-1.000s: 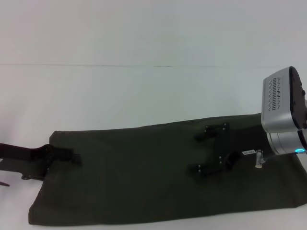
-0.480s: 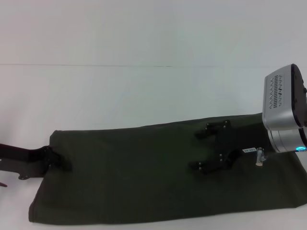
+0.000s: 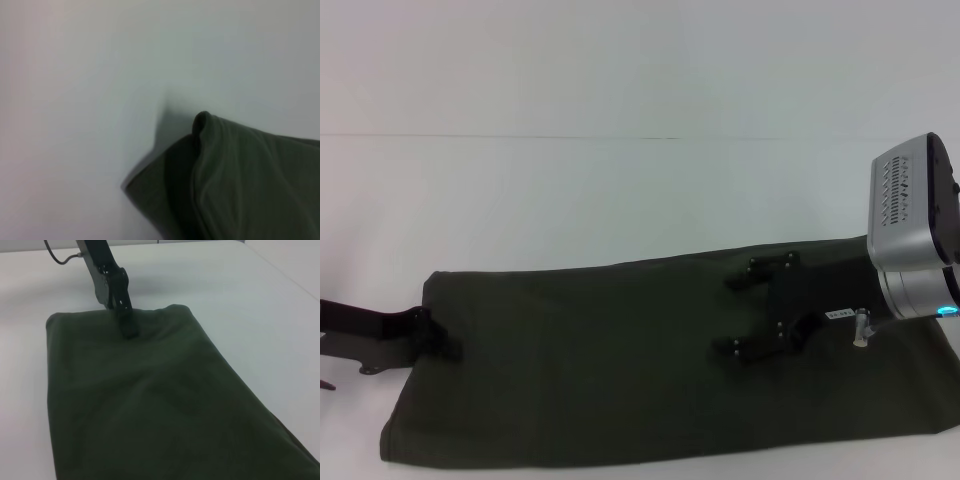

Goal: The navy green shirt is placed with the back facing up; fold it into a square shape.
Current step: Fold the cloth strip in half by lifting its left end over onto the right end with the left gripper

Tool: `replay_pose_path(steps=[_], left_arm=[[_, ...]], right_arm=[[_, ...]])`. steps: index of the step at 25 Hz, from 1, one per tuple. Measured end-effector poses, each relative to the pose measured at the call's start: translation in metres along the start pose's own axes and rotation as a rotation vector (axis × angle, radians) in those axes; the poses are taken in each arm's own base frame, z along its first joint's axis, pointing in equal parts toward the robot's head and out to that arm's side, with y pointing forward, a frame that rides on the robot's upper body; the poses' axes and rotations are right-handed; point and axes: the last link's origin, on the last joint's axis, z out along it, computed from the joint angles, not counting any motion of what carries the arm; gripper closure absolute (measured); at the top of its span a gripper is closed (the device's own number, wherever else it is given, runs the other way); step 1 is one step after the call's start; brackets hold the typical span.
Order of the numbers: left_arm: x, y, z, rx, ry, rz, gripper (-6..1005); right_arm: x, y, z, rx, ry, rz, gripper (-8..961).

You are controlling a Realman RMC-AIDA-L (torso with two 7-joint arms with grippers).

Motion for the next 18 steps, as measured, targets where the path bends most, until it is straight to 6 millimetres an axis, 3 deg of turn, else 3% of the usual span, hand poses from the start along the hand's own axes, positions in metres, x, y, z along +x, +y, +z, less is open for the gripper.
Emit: replay_pose_path(steps=[1, 8, 18], left_arm=[[0.0, 0.0, 0.0, 0.001, 0.002, 0.003, 941], [0.004, 0.0, -0.005, 0.017, 0.003, 0.036, 942], [0.024, -0.012, -0.045, 0.074, 0.047, 0.07, 942]], right_arm=[[0.0, 0.0, 0.0, -0.002, -0.002, 0.001, 57], [0.0, 0.005, -0.002, -0.025, -0.011, 0.002, 57], [0.0, 0.011, -0.006, -0.043, -0.059, 0.021, 57]])
